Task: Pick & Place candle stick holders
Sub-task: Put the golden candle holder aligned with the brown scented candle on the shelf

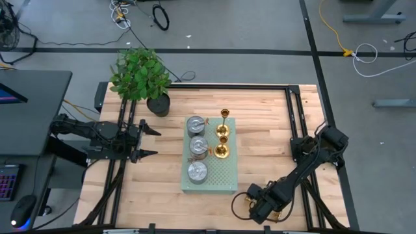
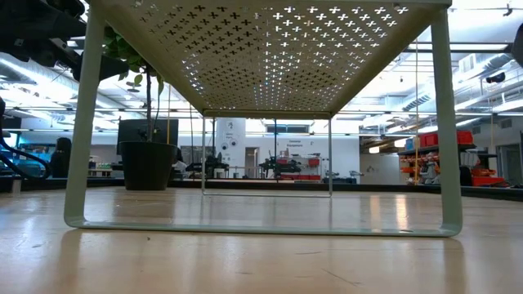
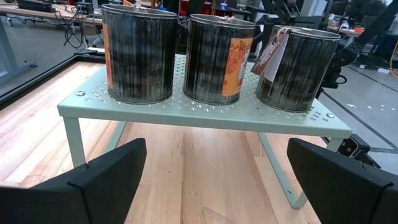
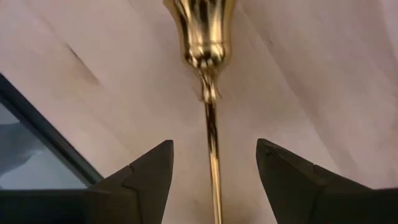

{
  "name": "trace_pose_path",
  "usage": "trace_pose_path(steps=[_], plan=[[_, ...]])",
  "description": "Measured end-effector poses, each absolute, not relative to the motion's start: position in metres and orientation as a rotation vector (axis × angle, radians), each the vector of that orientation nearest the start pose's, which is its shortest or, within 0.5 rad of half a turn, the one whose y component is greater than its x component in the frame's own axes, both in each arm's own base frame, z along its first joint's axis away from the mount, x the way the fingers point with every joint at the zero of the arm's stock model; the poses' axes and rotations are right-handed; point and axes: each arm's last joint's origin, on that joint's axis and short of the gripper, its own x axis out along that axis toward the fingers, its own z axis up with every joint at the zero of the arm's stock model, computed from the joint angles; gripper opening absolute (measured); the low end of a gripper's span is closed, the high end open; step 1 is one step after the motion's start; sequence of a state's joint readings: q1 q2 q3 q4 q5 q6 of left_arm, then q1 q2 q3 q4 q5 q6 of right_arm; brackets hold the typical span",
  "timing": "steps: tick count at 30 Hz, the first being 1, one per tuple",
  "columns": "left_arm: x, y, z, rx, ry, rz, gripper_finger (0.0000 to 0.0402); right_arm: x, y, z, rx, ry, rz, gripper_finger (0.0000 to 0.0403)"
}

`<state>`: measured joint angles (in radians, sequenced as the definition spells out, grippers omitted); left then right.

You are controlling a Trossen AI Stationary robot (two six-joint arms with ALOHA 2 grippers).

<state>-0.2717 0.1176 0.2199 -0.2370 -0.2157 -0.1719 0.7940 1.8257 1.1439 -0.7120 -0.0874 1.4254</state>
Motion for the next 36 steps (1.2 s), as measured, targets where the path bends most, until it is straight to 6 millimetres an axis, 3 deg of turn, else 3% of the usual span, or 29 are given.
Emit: trace_pose_path(steps=[9, 15, 21, 29, 36], plan=[[0.089, -0.018, 0.206, -0.139, 0.135, -0.045, 0.0399, 0.232, 0.238, 0.153, 0.631, 1.471, -0.360, 0.0230], [0.089, -0.018, 0.206, -0.140, 0.135, -0.044, 0.0399, 0.235, 0.242, 0.142, 0.637, 1.511, -0.348, 0.0204], [0.089, -0.018, 0.206, -0.139, 0.135, -0.044, 0.0399, 0.235, 0.242, 0.141, 0.641, 1.506, -0.351, 0.0147], [0.089, -0.018, 0.206, -0.139, 0.135, -0.044, 0.0399, 0.236, 0.242, 0.141, 0.645, 1.493, -0.354, 0.0020], [0.089, -0.018, 0.206, -0.139, 0.135, -0.045, 0.0399, 0.236, 0.243, 0.141, 0.656, 1.514, -0.341, 0.0014]])
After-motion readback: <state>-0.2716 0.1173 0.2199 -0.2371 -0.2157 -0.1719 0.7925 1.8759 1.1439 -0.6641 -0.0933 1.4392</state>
